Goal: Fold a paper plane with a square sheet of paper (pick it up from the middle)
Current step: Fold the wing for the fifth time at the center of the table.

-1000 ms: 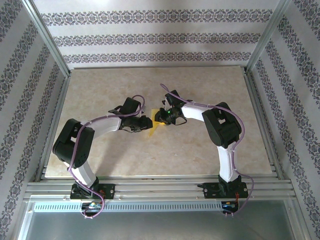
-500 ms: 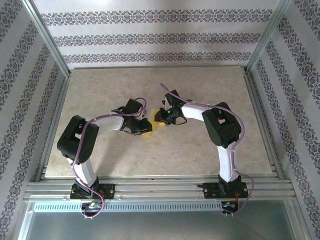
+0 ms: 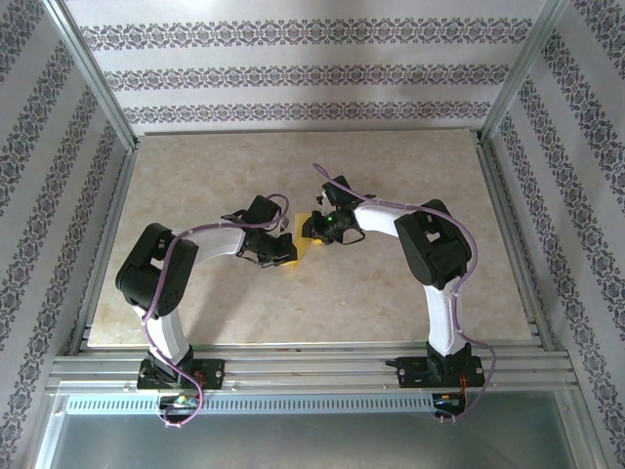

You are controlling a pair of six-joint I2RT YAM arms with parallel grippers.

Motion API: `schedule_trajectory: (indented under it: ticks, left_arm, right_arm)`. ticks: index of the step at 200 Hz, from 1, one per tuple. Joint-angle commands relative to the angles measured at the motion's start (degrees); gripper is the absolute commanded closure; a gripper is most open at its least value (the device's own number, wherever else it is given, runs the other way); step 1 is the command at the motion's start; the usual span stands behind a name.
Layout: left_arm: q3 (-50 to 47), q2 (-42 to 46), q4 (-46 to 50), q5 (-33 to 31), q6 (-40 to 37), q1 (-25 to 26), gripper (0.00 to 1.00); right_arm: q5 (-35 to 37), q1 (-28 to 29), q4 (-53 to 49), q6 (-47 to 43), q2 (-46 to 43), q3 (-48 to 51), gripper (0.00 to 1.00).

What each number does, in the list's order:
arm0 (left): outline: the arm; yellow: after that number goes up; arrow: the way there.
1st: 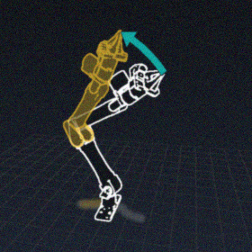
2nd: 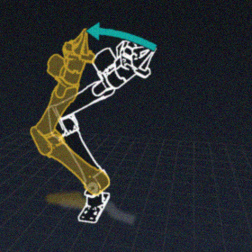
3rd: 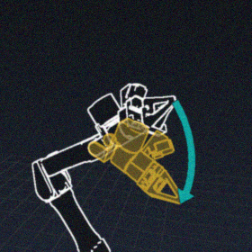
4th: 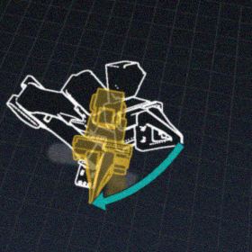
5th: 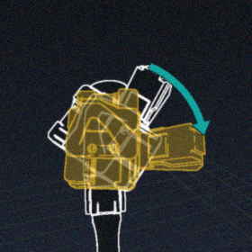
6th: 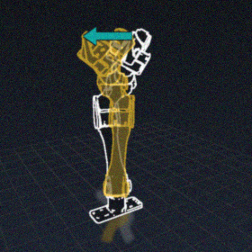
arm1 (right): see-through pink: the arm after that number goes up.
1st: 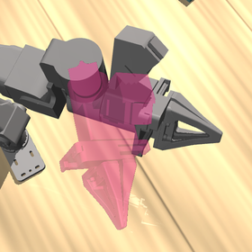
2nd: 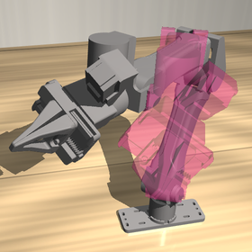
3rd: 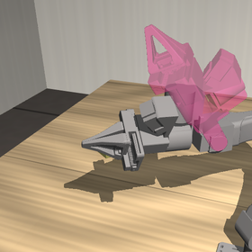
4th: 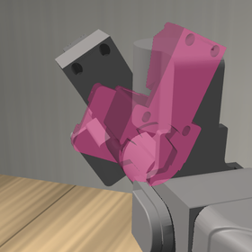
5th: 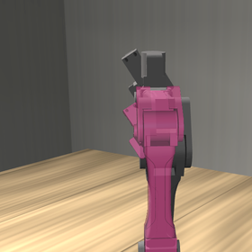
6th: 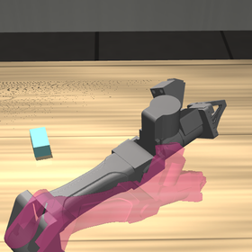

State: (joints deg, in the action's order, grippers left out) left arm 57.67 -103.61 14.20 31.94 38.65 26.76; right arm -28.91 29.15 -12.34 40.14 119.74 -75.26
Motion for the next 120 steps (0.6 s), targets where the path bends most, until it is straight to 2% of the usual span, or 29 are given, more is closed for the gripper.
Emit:
schedule_trajectory:
  ticks: [1,65,120]
  left_arm:
    - [1.4,-1.5,1.6,0.9,-0.6,1.2,0.93]
    - [1.8,-3.0,2.5,0.2,-1.1,1.7,0.92]
    - [2.9,-2.3,5.4,-1.6,-1.9,1.9,0.84]
  right_arm:
    - [4.5,0.7,-4.3,-0.2,3.9,1.0,0.74]
    - [4.6,0.7,-4.3,-0.2,3.9,1.2,0.74]
    - [4.6,0.7,-4.4,-0.1,4.0,1.2,0.74]
